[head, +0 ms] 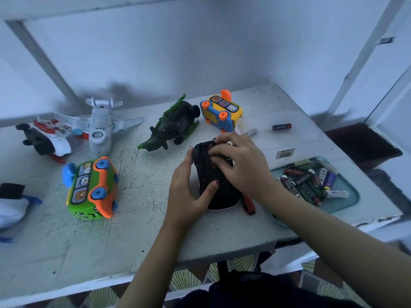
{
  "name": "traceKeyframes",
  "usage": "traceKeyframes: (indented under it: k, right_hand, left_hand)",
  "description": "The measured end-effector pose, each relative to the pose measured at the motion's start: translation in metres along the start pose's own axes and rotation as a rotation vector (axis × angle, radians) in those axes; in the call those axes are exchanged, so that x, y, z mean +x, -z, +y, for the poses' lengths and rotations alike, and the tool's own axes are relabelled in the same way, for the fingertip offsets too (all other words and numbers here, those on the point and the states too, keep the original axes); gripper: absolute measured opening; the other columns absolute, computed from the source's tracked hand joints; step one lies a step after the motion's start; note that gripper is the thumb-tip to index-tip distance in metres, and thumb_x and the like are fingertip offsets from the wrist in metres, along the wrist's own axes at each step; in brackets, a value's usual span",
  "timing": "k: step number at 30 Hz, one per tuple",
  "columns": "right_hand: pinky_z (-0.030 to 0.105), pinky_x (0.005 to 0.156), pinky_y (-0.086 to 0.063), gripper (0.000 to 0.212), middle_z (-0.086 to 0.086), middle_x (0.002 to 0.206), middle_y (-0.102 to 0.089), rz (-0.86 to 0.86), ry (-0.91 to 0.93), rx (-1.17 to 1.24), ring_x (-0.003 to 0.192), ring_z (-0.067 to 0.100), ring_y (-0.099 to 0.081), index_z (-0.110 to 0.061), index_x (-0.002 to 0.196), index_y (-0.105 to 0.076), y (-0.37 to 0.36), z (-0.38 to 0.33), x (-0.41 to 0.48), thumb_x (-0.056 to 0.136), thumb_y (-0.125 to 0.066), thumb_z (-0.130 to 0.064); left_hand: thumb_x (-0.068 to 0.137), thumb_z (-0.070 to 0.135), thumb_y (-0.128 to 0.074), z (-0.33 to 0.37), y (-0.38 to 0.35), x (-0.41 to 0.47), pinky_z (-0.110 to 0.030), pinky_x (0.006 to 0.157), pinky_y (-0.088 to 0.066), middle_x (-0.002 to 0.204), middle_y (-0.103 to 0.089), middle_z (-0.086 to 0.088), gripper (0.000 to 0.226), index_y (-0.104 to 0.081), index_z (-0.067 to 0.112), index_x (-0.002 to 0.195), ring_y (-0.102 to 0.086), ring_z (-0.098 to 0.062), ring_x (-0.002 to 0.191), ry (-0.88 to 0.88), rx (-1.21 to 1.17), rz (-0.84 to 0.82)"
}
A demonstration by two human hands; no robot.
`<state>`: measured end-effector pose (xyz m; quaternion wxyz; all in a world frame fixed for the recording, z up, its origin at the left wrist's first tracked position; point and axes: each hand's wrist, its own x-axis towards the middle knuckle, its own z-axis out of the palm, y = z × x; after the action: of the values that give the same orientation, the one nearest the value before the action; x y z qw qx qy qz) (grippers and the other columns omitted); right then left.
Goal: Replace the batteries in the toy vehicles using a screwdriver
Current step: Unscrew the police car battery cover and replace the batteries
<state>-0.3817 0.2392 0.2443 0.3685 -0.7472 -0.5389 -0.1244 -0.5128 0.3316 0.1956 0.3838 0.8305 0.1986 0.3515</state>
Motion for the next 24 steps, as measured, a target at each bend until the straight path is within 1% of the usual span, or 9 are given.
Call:
traceKeyframes:
  k: [2, 6, 9, 11, 15, 18, 20, 21, 24]
  right_hand:
    - [0.029, 0.074, -0.049, 0.029, 0.002, 0.107, -0.063, 0.002, -0.033, -0.011, 0.093, 0.024, -0.060, -0.015, 0.108, -0.069, 0.000, 0.000, -0.001, 0.080, -0.068, -0.021]
    - [0.025, 0.070, -0.046, 0.028, 0.001, 0.109, -0.064, -0.002, -0.039, -0.036, 0.090, 0.023, -0.060, -0.015, 0.106, -0.073, 0.001, 0.001, -0.001, 0.080, -0.070, -0.023]
    - [0.021, 0.063, -0.040, 0.026, 0.002, 0.111, -0.063, -0.056, 0.016, -0.111, 0.088, 0.022, -0.057, -0.016, 0.105, -0.074, 0.003, 0.001, -0.002, 0.084, -0.061, -0.025]
    - [0.024, 0.064, -0.043, 0.031, 0.004, 0.114, -0.063, -0.107, 0.058, -0.149, 0.090, 0.024, -0.057, -0.014, 0.106, -0.073, 0.006, 0.001, -0.001, 0.088, -0.051, -0.027]
    - [0.036, 0.085, -0.047, 0.038, 0.003, 0.126, -0.060, -0.242, 0.035, -0.080, 0.104, 0.025, -0.056, -0.013, 0.118, -0.068, 0.016, 0.005, 0.004, 0.091, -0.045, -0.025]
    - [0.028, 0.099, -0.040, 0.039, 0.002, 0.132, -0.055, -0.308, -0.080, 0.120, 0.117, 0.016, -0.051, -0.016, 0.128, -0.060, 0.028, 0.007, 0.003, 0.093, -0.044, -0.016]
    - [0.018, 0.089, -0.042, 0.035, -0.001, 0.118, -0.057, -0.314, -0.160, 0.161, 0.099, 0.004, -0.054, -0.018, 0.124, -0.061, 0.041, 0.007, 0.002, 0.094, -0.046, -0.008]
    - [0.019, 0.081, -0.045, 0.032, -0.003, 0.107, -0.059, -0.334, -0.189, 0.140, 0.086, 0.003, -0.054, -0.021, 0.117, -0.062, 0.048, 0.008, 0.002, 0.093, -0.047, -0.006]
    - [0.036, 0.069, -0.050, 0.018, -0.002, 0.085, -0.063, -0.430, -0.279, -0.011, 0.067, 0.011, -0.053, -0.025, 0.093, -0.057, 0.070, 0.010, -0.001, 0.088, -0.050, -0.010]
  left_hand:
    - [0.080, 0.055, -0.059, 0.000, 0.000, 0.000, -0.014, 0.107, -0.029, 0.139, -0.036, 0.026, 0.088, -0.032, 0.006, 0.149, -0.036, 0.003, 0.132, -0.001, 0.002, 0.002]
    - [0.081, 0.069, -0.054, 0.002, 0.001, 0.000, -0.014, 0.107, -0.029, 0.139, -0.035, 0.026, 0.096, -0.031, 0.006, 0.149, -0.037, 0.000, 0.132, -0.011, 0.006, 0.001]
    - [0.081, 0.058, -0.058, 0.002, 0.001, 0.000, -0.010, 0.105, -0.027, 0.138, -0.035, 0.027, 0.091, -0.031, 0.004, 0.149, -0.035, 0.005, 0.130, -0.002, 0.013, 0.002]
    - [0.081, 0.055, -0.058, 0.001, 0.001, -0.001, -0.009, 0.105, -0.027, 0.137, -0.035, 0.027, 0.089, -0.031, 0.004, 0.149, -0.036, 0.005, 0.130, 0.000, 0.016, 0.002]
    - [0.080, 0.055, -0.057, 0.003, 0.001, -0.002, -0.011, 0.106, -0.028, 0.139, -0.039, 0.017, 0.089, -0.031, 0.007, 0.149, -0.041, -0.010, 0.131, 0.011, 0.027, -0.006]
    - [0.080, 0.056, -0.057, 0.004, 0.001, -0.002, -0.019, 0.107, -0.031, 0.141, -0.043, 0.008, 0.088, -0.031, 0.009, 0.149, -0.043, -0.015, 0.132, 0.020, 0.035, -0.013]
    - [0.079, 0.056, -0.057, 0.005, 0.001, -0.002, -0.025, 0.108, -0.033, 0.142, -0.045, 0.005, 0.088, -0.032, 0.010, 0.149, -0.043, -0.015, 0.133, 0.032, 0.039, -0.013]
    - [0.079, 0.056, -0.057, 0.005, 0.001, -0.002, -0.026, 0.108, -0.032, 0.143, -0.045, 0.004, 0.088, -0.032, 0.011, 0.149, -0.042, -0.014, 0.133, 0.036, 0.043, -0.011]
    - [0.078, 0.058, -0.055, 0.006, 0.000, -0.002, -0.026, 0.109, -0.031, 0.145, -0.044, 0.003, 0.087, -0.029, 0.016, 0.150, -0.039, -0.012, 0.134, 0.045, 0.060, -0.009]
